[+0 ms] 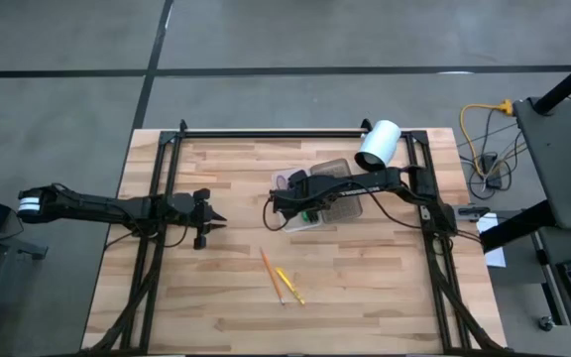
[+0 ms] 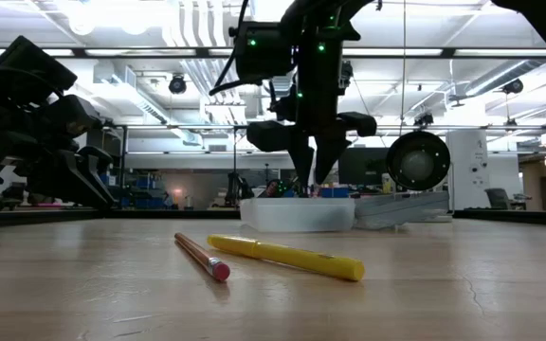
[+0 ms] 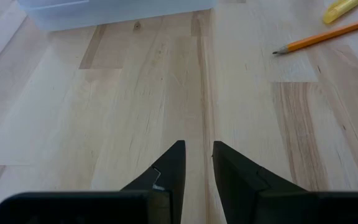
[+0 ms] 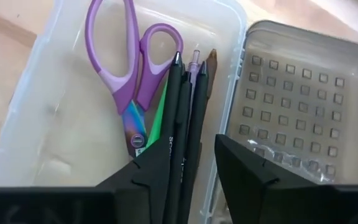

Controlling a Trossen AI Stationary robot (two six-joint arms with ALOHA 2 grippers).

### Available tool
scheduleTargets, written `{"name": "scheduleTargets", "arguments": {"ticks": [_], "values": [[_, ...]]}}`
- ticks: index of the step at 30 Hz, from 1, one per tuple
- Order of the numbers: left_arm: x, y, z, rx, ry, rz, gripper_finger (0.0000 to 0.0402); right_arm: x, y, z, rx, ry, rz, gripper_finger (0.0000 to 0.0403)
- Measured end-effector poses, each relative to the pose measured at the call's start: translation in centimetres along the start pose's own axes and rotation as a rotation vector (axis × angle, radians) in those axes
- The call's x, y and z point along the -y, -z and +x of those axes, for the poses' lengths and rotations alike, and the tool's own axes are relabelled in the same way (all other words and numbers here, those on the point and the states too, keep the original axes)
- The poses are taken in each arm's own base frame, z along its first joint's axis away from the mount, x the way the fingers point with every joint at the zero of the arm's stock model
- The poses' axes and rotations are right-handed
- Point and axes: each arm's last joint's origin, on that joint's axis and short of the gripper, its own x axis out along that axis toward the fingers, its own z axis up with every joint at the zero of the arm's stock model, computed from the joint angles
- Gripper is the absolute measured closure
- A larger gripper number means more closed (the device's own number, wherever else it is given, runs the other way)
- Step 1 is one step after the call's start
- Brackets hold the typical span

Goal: Pick & place school supplies into a supply box
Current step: Put the yellow pen into the supply box

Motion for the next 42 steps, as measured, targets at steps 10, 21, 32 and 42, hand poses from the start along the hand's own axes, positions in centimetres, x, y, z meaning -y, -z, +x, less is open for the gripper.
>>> {"name": "scheduleTargets", "arguments": {"ticks": [10, 21, 32, 42], "values": [[0.0, 0.0, 0.0, 0.000, 0.000, 0.000, 0.0335, -0.2, -0.7, -1.0, 0.018, -0.032, -0.227, 0.0276], [0.0, 0.0, 0.0, 0.000, 0.000, 0.000, 0.0335, -0.8, 0.1, -1.4, 0.030, -0.041, -0.614, 0.0289], [0.0, 0.0, 0.0, 0.000, 0.000, 0.000, 0.0335, -5.2, 6.7, -6.4, 0.055, -0.887, -1.330, 0.0287], [0.0, 0.0, 0.0, 0.000, 0.000, 0.000, 0.0335, 0.2, 6.7, -9.0, 0.367, -1.029, -1.226, 0.0296]]}}
